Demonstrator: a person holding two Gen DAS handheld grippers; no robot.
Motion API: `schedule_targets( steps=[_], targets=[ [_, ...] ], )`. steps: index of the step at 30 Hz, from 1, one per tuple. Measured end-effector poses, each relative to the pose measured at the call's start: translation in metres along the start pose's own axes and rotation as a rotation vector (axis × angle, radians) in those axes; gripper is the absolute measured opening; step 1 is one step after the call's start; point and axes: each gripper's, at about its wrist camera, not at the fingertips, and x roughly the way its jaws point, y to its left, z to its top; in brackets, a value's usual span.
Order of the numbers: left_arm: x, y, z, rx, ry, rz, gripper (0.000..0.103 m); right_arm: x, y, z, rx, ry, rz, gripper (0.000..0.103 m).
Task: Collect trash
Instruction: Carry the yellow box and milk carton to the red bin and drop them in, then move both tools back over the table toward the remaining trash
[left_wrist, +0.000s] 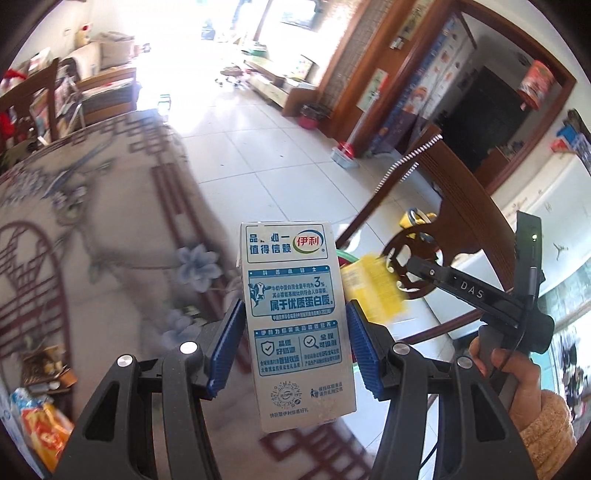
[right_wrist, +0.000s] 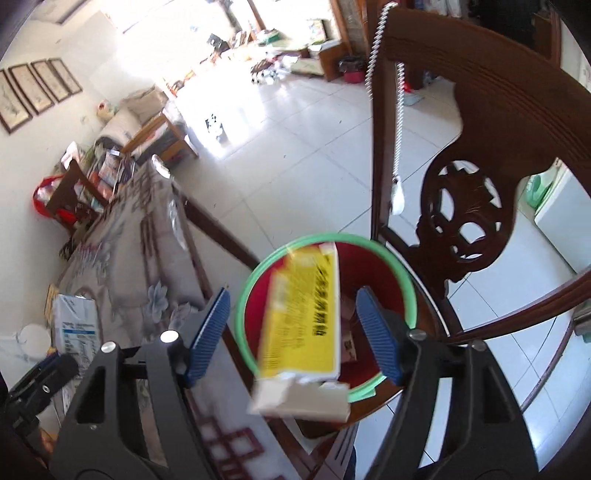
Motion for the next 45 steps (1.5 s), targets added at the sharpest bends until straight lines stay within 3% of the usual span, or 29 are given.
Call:
schedule_targets(
  steps=[6, 10, 12, 13, 20, 24, 32, 39, 45],
  targets=[
    [0.042, -0.038, 0.014, 0.057, 0.045, -0.09, 0.053, -0.025, -0.024, -0.006, 0.021, -0.062, -0.046, 0.07],
    [0.056, -0.063, 0.022, 0.118, 0.025, -0.118, 0.055, -0.038, -0.042, -0.013, 0.07, -0.067, -0.065, 0.07],
    [0.065, -0.071, 0.026, 0.143, 0.025, -0.109, 0.069, -0.045, -0.047, -0.015, 0.082, -0.078, -0.081, 0.07],
    [0.067, -0.072, 0.027, 0.145, 0.019, -0.094, 0.081, -0.049, -0.048, -0.017, 0.086, -0.083, -0.084, 0.07],
    [0.032, -0.052, 0.017, 0.113, -0.027, -0.09, 0.082, -0.061, -0.029, -0.021, 0.051, -0.107, -0.071, 0.07],
    [-0.014, -0.012, 0.006, 0.051, -0.097, -0.038, 0.082, -0.052, 0.008, -0.023, -0.005, -0.09, -0.013, 0.07],
    [-0.115, 0.108, -0.037, -0.177, -0.211, 0.12, 0.082, -0.033, 0.13, -0.047, -0.198, -0.044, 0.127, 0.07],
    [-0.18, 0.215, -0.093, -0.391, -0.25, 0.264, 0.082, -0.029, 0.246, -0.099, -0.377, 0.047, 0.25, 0.07],
    [-0.217, 0.3, -0.134, -0.552, -0.256, 0.372, 0.081, -0.021, 0.348, -0.159, -0.582, 0.213, 0.388, 0.07]
  ],
)
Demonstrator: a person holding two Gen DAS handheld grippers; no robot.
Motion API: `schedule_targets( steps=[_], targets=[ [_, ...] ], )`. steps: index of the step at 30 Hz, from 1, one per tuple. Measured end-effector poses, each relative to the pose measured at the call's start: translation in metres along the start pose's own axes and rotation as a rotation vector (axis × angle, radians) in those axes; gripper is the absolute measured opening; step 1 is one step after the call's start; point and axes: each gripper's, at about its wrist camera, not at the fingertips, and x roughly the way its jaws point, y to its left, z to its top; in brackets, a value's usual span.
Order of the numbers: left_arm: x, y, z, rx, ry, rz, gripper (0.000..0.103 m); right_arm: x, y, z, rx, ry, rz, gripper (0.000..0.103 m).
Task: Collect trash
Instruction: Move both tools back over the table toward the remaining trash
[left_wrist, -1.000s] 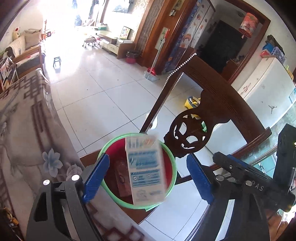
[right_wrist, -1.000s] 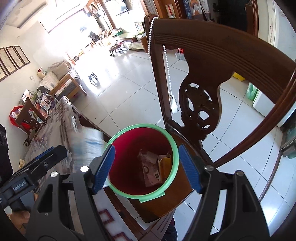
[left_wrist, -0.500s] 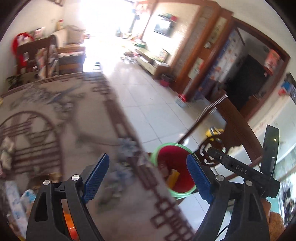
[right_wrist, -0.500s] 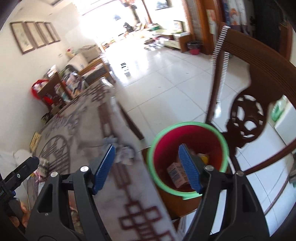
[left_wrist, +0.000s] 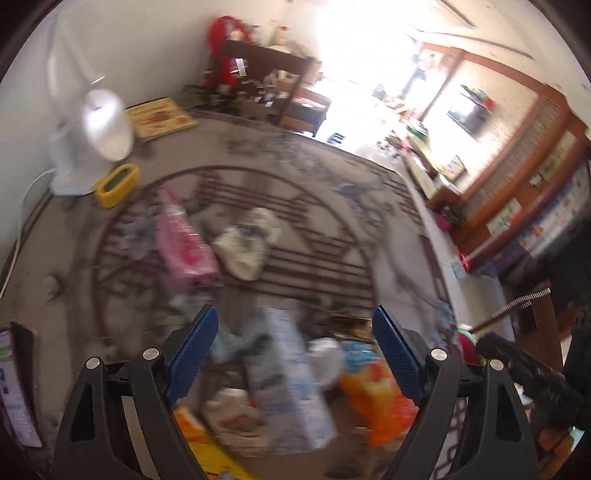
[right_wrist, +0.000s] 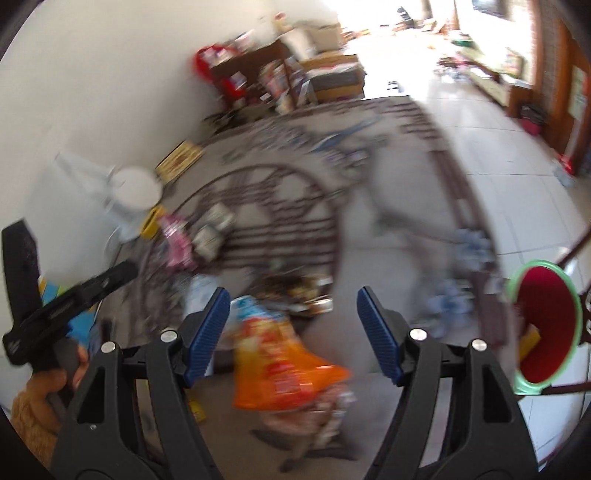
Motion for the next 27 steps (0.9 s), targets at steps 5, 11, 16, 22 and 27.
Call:
schedule_targets(
  steps=[5, 11, 16, 22, 27],
  targets=[
    [0.007, 0.056, 0.016, -0.068, -0.002, 0.052, 0.081, 0.047, 0.063, -0.004, -0.077, 0.134, 0.068, 0.063],
    [0.049, 0.107, 0.038, -0.128, 0.03, 0.069, 0.08, 0.098, 0.095, -0.015, -0.078, 0.289, 0.032, 0.062],
    [0.098, 0.131, 0.054, -0.185, 0.074, 0.06, 0.08, 0.126, 0.103, -0.024, -0.076, 0.383, -0.032, 0.062],
    [0.144, 0.14, 0.059, -0.21, 0.13, 0.048, 0.08, 0.147, 0.121, -0.023, -0.137, 0.451, -0.098, 0.062],
    [0.153, 0.145, 0.06, -0.219, 0.12, 0.043, 0.074, 0.158, 0.132, -0.019, -0.165, 0.483, -0.139, 0.064]
  ],
)
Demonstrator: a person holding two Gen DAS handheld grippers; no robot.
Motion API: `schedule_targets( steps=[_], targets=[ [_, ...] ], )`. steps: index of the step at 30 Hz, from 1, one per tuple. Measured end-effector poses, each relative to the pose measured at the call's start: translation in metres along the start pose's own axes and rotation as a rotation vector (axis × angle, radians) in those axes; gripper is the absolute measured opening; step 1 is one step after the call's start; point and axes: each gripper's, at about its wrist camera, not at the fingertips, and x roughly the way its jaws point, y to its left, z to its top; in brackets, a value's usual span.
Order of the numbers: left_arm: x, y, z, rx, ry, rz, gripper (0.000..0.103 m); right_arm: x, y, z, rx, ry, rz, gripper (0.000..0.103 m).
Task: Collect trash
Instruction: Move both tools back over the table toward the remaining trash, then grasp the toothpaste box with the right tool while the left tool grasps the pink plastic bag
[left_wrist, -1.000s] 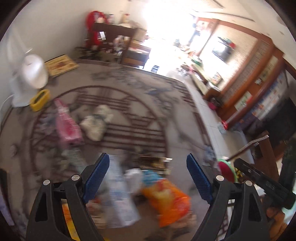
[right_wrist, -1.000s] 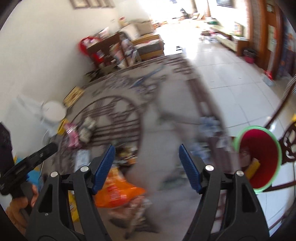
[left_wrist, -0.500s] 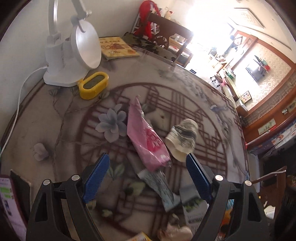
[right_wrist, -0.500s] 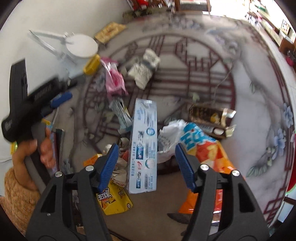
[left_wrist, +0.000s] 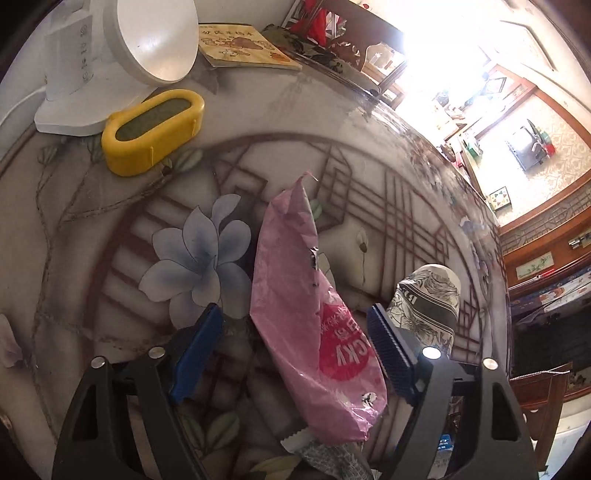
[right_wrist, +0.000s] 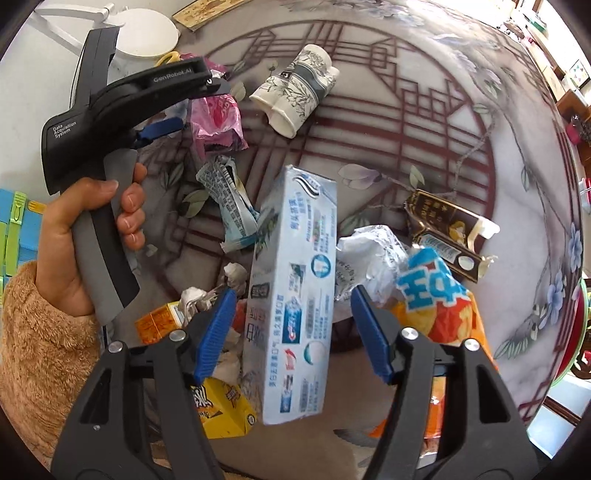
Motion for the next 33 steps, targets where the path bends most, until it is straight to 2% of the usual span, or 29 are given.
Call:
schedule_targets(
  steps=[4, 6, 7, 8, 12, 21, 22, 24, 25, 33],
  targets=[
    [0.001, 0.002, -0.001, 0.013, -0.005, -0.011, 0.045, 0.002, 0.005, 0.008, 0.001, 0.027, -0.022, 0.065],
    [0.0, 0.006, -0.001, 0.003, -0.005, -0.031, 0.04, 0.003, 0.007, 0.012, -0.007, 0.029, -0.026, 0.065],
    [0.001, 0.008, -0.001, -0.003, 0.001, -0.042, 0.027, 0.004, 0.009, 0.013, -0.012, 0.031, -0.027, 0.065],
    [0.0, 0.011, -0.002, -0.013, 0.011, -0.055, 0.025, 0.004, 0.011, 0.014, -0.016, 0.032, -0.027, 0.065],
    [-0.01, 0.017, -0.002, -0.026, -0.006, -0.087, 0.02, 0.007, 0.015, 0.018, -0.025, 0.034, -0.025, 0.065],
    [-0.045, 0.018, 0.003, -0.021, -0.086, -0.102, 0.017, 0.014, 0.026, 0.027, -0.062, 0.038, -0.025, 0.064],
    [-0.048, 0.018, 0.003, -0.016, -0.094, -0.1, 0.017, 0.015, 0.029, 0.028, -0.072, 0.039, -0.028, 0.059],
    [-0.05, 0.017, 0.003, -0.012, -0.098, -0.098, 0.017, 0.016, 0.033, 0.028, -0.091, 0.039, -0.039, 0.041],
    [-0.051, 0.018, 0.003, -0.012, -0.098, -0.098, 0.017, 0.018, 0.034, 0.028, -0.09, 0.049, -0.031, 0.036],
    [-0.052, 0.024, -0.003, -0.005, -0.083, -0.083, 0.017, 0.018, 0.035, 0.027, -0.1, 0.034, 0.009, 0.036]
  ],
)
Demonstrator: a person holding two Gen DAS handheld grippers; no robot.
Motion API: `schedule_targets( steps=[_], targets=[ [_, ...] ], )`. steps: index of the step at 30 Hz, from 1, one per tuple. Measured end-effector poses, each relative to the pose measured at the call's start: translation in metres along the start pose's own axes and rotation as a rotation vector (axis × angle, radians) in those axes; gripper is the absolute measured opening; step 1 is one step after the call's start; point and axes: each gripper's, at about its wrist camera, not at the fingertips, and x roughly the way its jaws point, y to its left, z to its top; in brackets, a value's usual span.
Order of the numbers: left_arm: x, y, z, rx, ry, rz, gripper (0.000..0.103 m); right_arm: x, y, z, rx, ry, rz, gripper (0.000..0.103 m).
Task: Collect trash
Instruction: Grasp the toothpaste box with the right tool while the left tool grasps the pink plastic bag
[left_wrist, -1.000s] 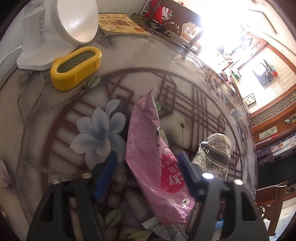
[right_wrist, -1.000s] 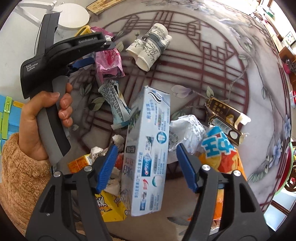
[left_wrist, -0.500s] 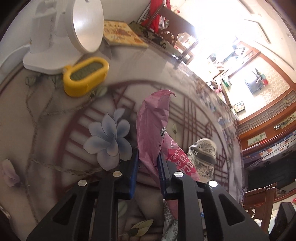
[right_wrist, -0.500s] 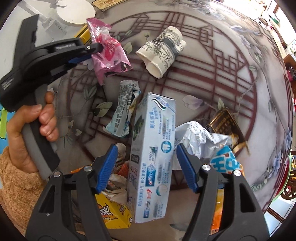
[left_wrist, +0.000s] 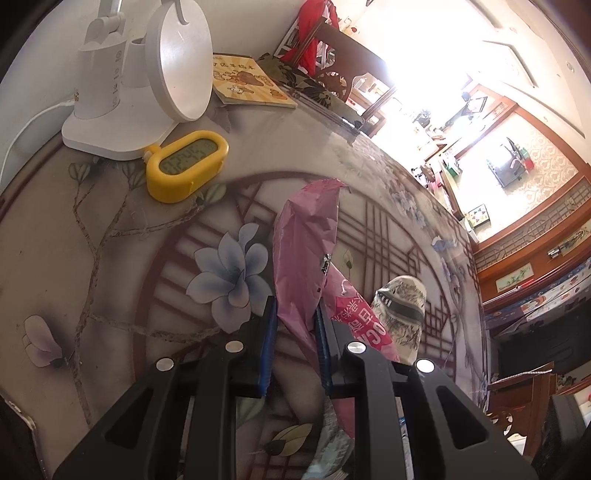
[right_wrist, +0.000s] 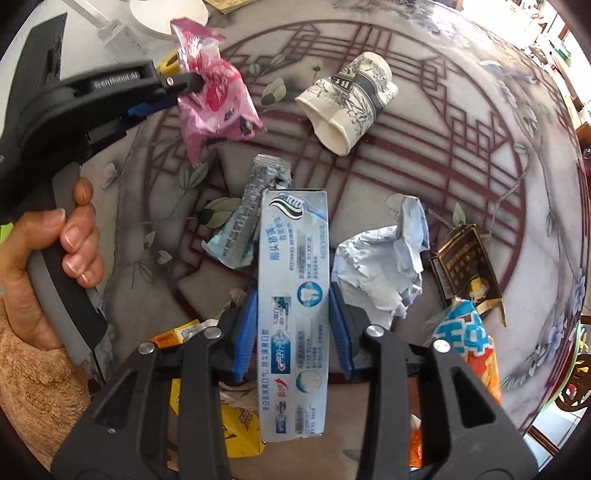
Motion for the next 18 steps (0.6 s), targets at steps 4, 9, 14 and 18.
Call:
schedule_targets(
  steps=[4, 9, 14, 18],
  targets=[
    [0.005, 0.006, -0.006, 0.01, 0.029, 0.03, 0.019, -0.003, -0.001, -0.004, 0.005, -0.015, 0.02, 0.036],
    [0.008, 0.011, -0.012, 0.007, 0.05, 0.052, 0.027, -0.008, -0.005, -0.007, 0.024, -0.032, 0.039, 0.036],
    [0.001, 0.017, -0.017, -0.006, 0.05, 0.064, 0.038, -0.016, -0.009, -0.01, 0.038, -0.056, 0.055, 0.036],
    [-0.007, 0.024, -0.02, -0.03, 0.042, 0.071, 0.055, -0.024, -0.012, -0.012, 0.048, -0.085, 0.074, 0.036]
  ],
)
